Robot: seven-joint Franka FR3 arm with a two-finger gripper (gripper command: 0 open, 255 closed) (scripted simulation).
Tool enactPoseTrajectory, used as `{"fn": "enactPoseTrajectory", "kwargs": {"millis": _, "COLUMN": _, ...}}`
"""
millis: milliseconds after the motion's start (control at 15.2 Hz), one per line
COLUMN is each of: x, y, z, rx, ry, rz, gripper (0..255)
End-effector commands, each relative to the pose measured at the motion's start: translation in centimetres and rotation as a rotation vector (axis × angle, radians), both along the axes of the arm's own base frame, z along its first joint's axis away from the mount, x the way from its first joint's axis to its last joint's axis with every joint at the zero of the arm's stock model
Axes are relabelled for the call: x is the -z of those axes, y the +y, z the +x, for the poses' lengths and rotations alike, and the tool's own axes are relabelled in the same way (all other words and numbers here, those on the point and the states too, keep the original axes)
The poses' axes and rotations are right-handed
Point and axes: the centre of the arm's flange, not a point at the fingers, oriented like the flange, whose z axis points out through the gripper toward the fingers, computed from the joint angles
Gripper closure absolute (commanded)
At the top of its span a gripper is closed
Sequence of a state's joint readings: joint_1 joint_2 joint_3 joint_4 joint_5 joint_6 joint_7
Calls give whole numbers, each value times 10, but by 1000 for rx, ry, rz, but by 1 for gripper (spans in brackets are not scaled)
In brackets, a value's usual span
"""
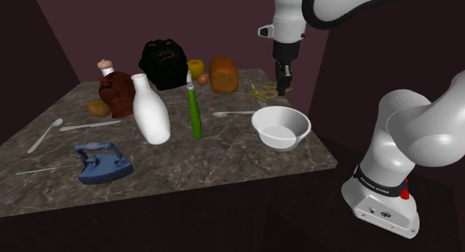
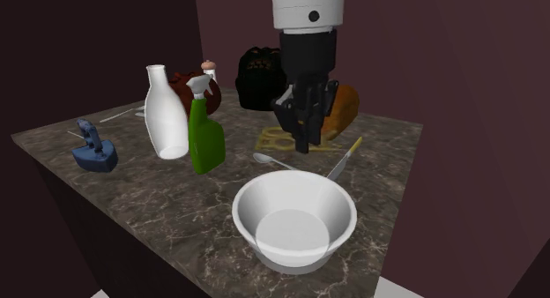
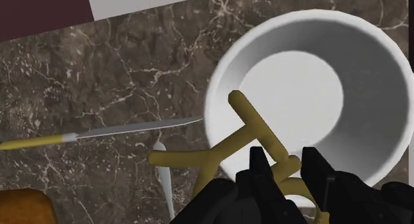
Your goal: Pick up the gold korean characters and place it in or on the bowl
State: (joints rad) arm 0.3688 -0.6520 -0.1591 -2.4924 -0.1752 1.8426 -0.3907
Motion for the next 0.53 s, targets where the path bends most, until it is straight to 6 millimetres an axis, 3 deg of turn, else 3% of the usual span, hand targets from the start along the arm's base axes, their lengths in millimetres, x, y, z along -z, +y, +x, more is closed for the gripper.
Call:
{"fn": "enactPoseTrajectory", "kwargs": {"millis": 0, "x": -1, "y": 8, "z": -27, "rx": 1, "ry": 0, "rz": -1, "gripper": 255}}
{"fn": "enactPoseTrajectory", "kwargs": {"millis": 198, "x": -4, "y": 20, "z": -64, "rx": 1, "ry": 0, "rz": -1, "gripper": 255}}
{"fn": "enactPoseTrajectory", "kwargs": {"millis": 462, "x": 17, "y": 20, "z": -64, "rx": 1, "ry": 0, "rz": -1, "gripper": 255}}
